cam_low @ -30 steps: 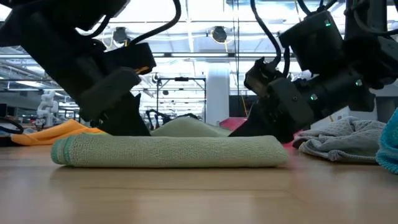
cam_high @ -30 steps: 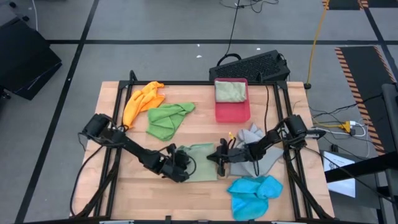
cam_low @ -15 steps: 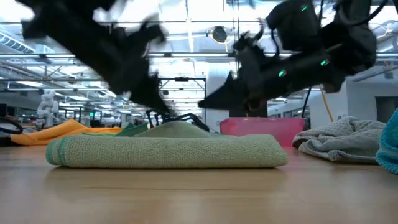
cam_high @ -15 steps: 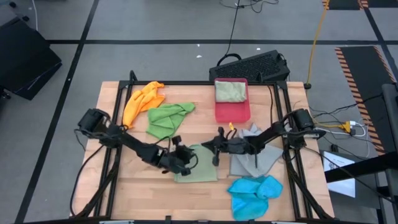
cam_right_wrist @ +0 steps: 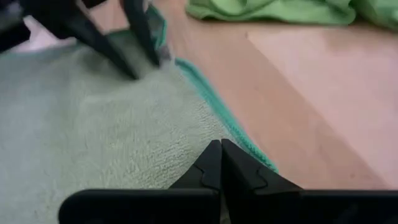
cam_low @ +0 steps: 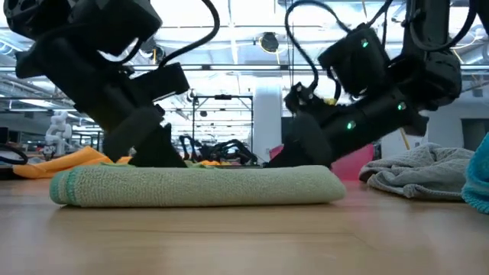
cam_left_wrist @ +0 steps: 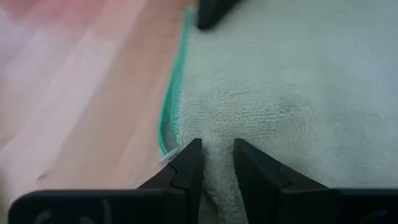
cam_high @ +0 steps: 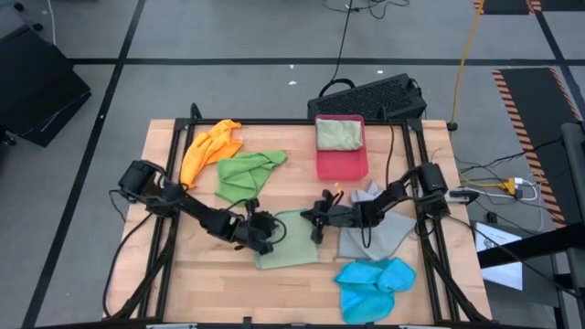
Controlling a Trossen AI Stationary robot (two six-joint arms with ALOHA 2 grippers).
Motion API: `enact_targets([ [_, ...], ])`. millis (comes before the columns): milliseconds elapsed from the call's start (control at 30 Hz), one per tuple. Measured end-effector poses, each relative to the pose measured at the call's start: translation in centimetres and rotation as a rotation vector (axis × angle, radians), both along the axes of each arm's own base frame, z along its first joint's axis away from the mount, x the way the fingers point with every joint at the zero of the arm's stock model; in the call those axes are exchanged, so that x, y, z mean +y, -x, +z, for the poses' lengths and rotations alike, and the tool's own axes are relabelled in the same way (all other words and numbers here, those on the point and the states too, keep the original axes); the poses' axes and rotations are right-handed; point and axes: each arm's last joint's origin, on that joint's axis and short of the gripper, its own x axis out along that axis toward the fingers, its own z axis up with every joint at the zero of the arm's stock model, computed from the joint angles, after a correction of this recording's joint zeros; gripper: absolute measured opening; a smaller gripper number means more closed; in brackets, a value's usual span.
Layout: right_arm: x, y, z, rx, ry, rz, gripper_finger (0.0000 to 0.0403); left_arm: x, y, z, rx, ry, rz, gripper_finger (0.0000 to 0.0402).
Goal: Fold microfiber towels
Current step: Fold the light green microfiber cloth
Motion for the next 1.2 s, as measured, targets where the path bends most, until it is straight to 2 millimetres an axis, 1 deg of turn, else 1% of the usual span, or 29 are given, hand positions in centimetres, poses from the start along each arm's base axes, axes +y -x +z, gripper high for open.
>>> enact_targets([
  [67, 0.3, 0.3, 1.5, -0.045, -0.003, 0.017, 0.0, -0.1, 0.2, 0.8, -0.002, -0.004, -0.03, 0.0093],
  [167, 0.9, 1.4, 4.4, -0.133, -0.003, 0.049, 0.0, -0.3, 0.3, 2.4, -0.045, 0.019, -0.056, 0.0093],
  [200, 1.1, 2.0, 5.3, -0.154, 0.002, 0.064, 0.0, -0.3, 0.7, 2.9, -0.038, 0.013, -0.066, 0.0093],
  [333, 2.1, 5.1, 8.3, -0.222, 0.012, 0.134, 0.0, -1.2, 1.7, 5.7, -0.109, 0.028, -0.112, 0.0093],
  [400, 2.6, 6.9, 9.0, -0.203, 0.002, 0.17, 0.0, -1.9, 2.4, 6.8, -0.143, 0.037, -0.139, 0.0093],
  [533, 3.9, 9.9, 9.1, -0.114, -0.042, 0.203, 0.0, -3.9, 3.8, 7.7, -0.172, 0.038, -0.195, 0.0093],
  [633, 4.7, 11.1, 8.7, -0.036, -0.061, 0.194, 0.0, -5.6, 4.7, 7.6, -0.181, 0.063, -0.234, 0.0093],
  [733, 5.4, 11.8, 8.2, 0.011, -0.081, 0.19, 0.0, -7.0, 5.3, 7.0, -0.178, 0.095, -0.251, 0.0093],
  [800, 5.9, 12.0, 8.1, 0.017, -0.098, 0.202, 0.0, -7.9, 5.7, 6.5, -0.179, 0.098, -0.27, 0.0093],
  [900, 6.4, 12.0, 7.9, 0.01, -0.107, 0.219, 0.0, -9.4, 5.7, 5.8, -0.186, 0.104, -0.306, 0.0096],
  [1000, 6.6, 11.9, 7.4, 0.027, -0.098, 0.222, 0.0, -10.9, 5.2, 5.2, -0.182, 0.066, -0.334, 0.012],
  [1067, 6.6, 11.8, 7.0, 0.04, -0.1, 0.215, 0.0, -11.7, 4.7, 4.8, -0.173, 0.047, -0.352, 0.0147],
  [1200, 6.9, 11.2, 6.4, 0.017, -0.09, 0.226, 0.0001, -12.9, 3.9, 3.5, -0.127, 0.002, -0.372, 0.0209],
])
